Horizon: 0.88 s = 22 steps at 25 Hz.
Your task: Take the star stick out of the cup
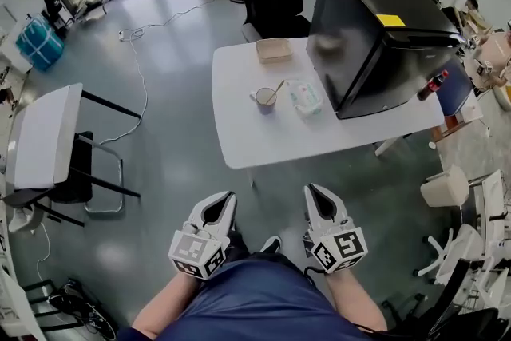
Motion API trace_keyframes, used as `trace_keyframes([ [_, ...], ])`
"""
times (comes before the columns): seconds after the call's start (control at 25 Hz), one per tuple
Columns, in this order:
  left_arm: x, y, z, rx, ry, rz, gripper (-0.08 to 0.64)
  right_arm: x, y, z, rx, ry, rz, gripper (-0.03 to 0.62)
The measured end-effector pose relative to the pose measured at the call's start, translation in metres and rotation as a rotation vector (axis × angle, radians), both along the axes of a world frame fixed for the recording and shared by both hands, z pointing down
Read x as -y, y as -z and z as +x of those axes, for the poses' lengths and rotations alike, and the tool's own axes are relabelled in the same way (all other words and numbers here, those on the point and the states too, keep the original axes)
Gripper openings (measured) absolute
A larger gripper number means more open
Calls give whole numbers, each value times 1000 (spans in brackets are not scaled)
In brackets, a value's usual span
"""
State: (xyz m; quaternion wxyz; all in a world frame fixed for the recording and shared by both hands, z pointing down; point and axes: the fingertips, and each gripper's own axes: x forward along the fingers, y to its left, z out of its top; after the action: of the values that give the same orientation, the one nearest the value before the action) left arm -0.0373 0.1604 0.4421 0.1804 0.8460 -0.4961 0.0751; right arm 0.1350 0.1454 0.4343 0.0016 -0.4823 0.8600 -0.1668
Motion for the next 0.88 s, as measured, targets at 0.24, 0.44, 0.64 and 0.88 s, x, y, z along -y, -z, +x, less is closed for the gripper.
trace_keyframes([
  [0.24,29,-2,-13,-15,22,5,5,29,-8,-11,-24,18,-12,3],
  [0.44,67,-5,-25,-39,-24,8,5,62,-13,-21,-25,-38,-41,3],
  [0.64,115,0,-51,-53,-72,36,5,101,-19,-35,-29,-122,-81,5],
  [0.88,162,-3,-85,-90,-116,38,5,149,-28,-46,-34,-233,-121,5],
])
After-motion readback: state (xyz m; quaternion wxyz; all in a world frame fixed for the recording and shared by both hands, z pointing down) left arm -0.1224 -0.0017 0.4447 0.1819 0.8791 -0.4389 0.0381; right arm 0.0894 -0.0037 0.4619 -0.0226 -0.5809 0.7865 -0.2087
